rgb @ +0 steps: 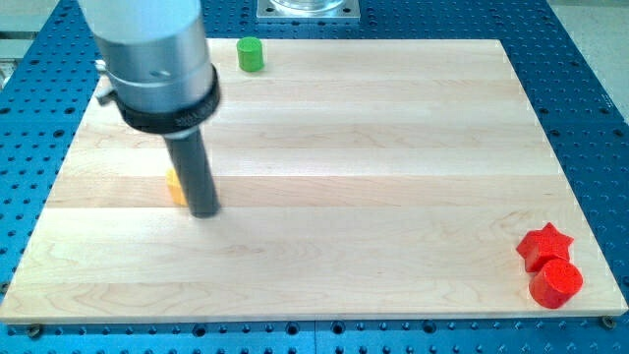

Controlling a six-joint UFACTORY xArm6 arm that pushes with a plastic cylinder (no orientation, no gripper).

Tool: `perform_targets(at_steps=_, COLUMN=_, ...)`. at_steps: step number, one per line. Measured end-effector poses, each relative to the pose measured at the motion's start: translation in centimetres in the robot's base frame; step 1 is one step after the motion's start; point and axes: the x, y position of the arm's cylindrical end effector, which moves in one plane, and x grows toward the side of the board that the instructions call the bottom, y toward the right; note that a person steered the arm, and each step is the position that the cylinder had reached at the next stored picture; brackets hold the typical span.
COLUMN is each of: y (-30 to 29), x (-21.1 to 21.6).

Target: Move the hexagon to the bottom of the heart

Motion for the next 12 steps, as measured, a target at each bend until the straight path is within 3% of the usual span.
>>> perform_targets(at_steps=1, y=-3.3, x=-1.5)
perform_targets(at_steps=4, y=-0.2, x=-8.3)
perform_targets(at_steps=10, y=-3.8, x=-8.8)
perform_targets(at_steps=11, y=0.9, x=-8.5)
perform_targets(at_steps=12, y=9.5, x=-8.9)
